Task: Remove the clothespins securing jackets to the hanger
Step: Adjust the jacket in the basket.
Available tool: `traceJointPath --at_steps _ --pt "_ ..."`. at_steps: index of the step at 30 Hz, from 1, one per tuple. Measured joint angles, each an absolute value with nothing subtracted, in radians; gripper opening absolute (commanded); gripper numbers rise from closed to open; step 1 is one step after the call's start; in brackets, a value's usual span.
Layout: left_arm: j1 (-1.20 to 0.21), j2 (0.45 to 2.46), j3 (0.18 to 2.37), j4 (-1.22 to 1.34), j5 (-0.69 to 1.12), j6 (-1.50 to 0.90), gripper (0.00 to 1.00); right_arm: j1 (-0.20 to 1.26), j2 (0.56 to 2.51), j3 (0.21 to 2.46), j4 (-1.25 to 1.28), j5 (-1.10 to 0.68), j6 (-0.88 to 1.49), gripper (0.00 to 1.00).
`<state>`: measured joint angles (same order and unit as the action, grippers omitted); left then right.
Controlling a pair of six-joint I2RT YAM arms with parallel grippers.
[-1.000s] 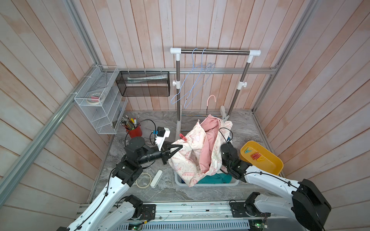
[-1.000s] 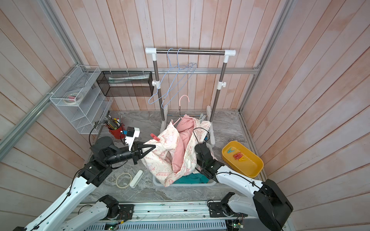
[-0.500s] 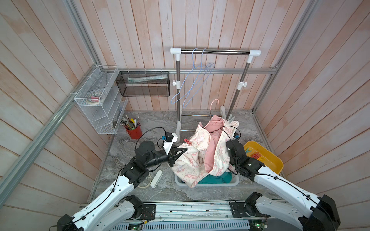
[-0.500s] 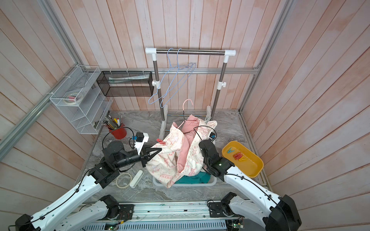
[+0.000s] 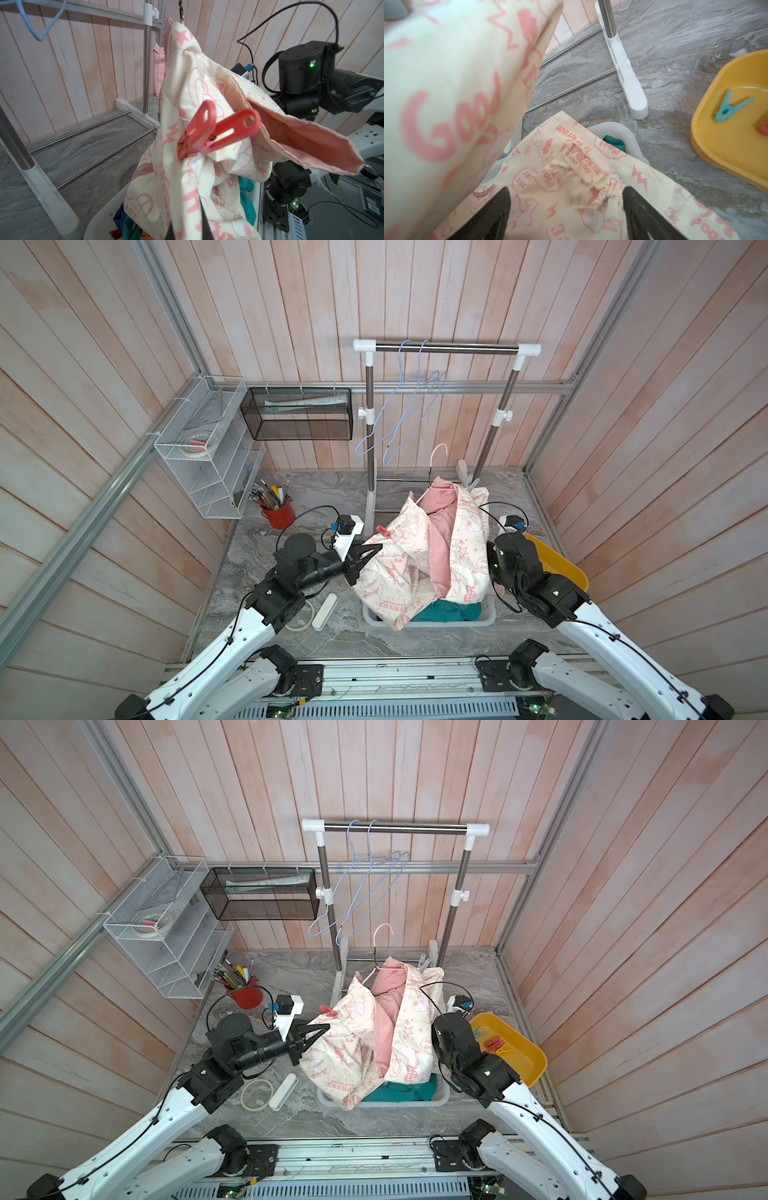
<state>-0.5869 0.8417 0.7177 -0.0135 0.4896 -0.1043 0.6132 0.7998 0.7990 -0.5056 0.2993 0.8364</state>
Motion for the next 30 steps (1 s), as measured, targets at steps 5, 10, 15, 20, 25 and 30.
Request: traceJointPath --at_steps 5,10,15,20,25,30 --pt "-0.562 0.823 0.718 -0.030 0.485 -0.104 0.00 0.566 0.741 0.855 -0.569 0.317 0.813 0.86" --pt "-0.554 0.814 0.718 -0.046 0.471 -0.104 0.00 0.520 0.695 0.907 -0.591 0.302 0.775 0.87" --pt "-0.554 0.812 0.718 -0.056 0.465 -0.100 0.00 0.518 0.673 0.926 -0.535 0.155 0.704 0.88" --pt "-0.554 0.816 0.718 -0.056 0.463 -0.090 0.00 0.565 0.732 0.878 -0.444 -0.012 0.664 0.77" --pt "-0.554 0.860 0.748 -0.063 0.467 -0.073 0.00 0.675 0.794 0.770 -0.388 -0.082 0.662 0.67" --pt "-0.569 0.919 0.799 -0.070 0.498 -0.066 0.00 0.754 0.850 0.680 -0.259 -0.113 0.683 0.53"
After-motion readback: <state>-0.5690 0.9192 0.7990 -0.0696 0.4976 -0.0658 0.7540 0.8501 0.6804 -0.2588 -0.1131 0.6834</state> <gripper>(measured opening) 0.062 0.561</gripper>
